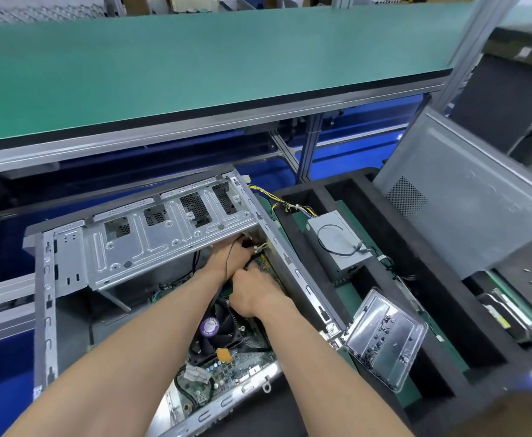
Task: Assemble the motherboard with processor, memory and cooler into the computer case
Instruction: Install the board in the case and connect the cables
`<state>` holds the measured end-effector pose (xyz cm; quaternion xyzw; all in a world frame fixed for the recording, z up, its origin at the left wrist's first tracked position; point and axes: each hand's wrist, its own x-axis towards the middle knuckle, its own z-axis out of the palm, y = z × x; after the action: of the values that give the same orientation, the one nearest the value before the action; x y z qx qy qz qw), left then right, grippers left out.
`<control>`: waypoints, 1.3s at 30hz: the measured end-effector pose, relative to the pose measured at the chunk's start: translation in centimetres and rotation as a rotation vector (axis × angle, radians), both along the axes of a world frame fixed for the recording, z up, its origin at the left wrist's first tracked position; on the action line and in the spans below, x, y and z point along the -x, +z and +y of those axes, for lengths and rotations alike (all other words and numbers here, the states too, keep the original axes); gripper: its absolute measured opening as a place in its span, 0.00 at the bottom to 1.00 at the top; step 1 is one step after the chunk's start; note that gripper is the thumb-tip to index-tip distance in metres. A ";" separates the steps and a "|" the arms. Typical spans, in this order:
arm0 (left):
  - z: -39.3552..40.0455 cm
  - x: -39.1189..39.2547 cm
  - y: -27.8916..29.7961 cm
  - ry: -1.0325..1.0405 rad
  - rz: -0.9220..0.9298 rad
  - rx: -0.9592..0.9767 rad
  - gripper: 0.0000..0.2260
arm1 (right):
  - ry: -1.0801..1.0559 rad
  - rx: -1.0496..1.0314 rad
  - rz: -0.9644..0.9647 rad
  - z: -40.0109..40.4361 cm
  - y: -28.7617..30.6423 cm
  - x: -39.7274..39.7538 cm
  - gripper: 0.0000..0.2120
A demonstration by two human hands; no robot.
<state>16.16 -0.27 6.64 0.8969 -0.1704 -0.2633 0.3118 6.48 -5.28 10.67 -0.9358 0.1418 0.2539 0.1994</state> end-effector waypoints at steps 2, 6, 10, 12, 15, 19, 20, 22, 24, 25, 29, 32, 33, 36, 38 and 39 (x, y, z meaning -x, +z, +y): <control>-0.3 -0.2 0.3 0.008 0.032 -0.076 0.18 | 0.007 -0.001 0.001 0.1 0.1 0.0 0.20; -0.4 -0.4 0.3 -0.022 0.048 -0.100 0.19 | 0.017 -0.004 -0.002 0.0 0.0 0.0 0.19; -0.3 -0.4 -0.1 0.093 0.031 0.074 0.12 | 0.017 -0.008 -0.007 0.1 -0.1 0.0 0.19; -0.4 -0.4 0.0 0.094 0.055 0.113 0.09 | 0.016 -0.009 -0.012 0.1 -0.1 0.0 0.19; -0.4 -0.4 -0.3 0.086 0.034 0.091 0.10 | 0.016 -0.008 -0.013 0.1 -0.1 0.1 0.18; -0.3 -0.1 0.2 0.119 -0.047 0.063 0.11 | 0.012 -0.011 -0.010 0.2 -0.1 0.1 0.19; -0.3 0.0 0.4 0.099 -0.075 0.038 0.11 | 0.011 -0.011 -0.008 0.2 -0.1 0.0 0.19; -0.4 0.1 0.6 0.073 -0.113 0.005 0.11 | 0.010 -0.010 -0.005 0.2 -0.1 0.0 0.19; -0.5 0.1 0.6 0.074 -0.109 0.000 0.10 | 0.011 -0.007 -0.001 0.2 -0.1 0.0 0.19; -0.6 0.1 0.5 0.073 -0.100 -0.005 0.09 | 0.010 -0.006 -0.001 0.2 -0.1 0.0 0.19; -0.5 0.0 0.4 0.061 -0.089 -0.029 0.11 | 0.010 -0.006 -0.003 0.2 -0.1 0.0 0.19; -0.3 0.0 0.3 0.040 -0.098 -0.031 0.13 | 0.005 -0.014 -0.006 0.2 -0.1 0.0 0.19; -0.3 -0.1 0.3 0.038 -0.099 -0.026 0.13 | 0.006 -0.015 -0.007 0.2 -0.2 0.1 0.19; -0.4 0.0 0.4 0.019 -0.125 -0.024 0.12 | 0.008 -0.013 -0.007 0.2 -0.2 0.1 0.19; -0.4 0.0 0.4 0.019 -0.139 -0.015 0.12 | 0.013 -0.009 -0.005 0.2 -0.1 0.1 0.20; -0.4 -0.1 0.3 0.024 -0.137 -0.005 0.12 | 0.014 -0.006 -0.002 0.2 -0.1 0.1 0.20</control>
<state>16.26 -0.70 6.98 0.9156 -0.1796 -0.1980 0.3004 6.40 -5.12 10.57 -0.9364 0.1342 0.2546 0.2006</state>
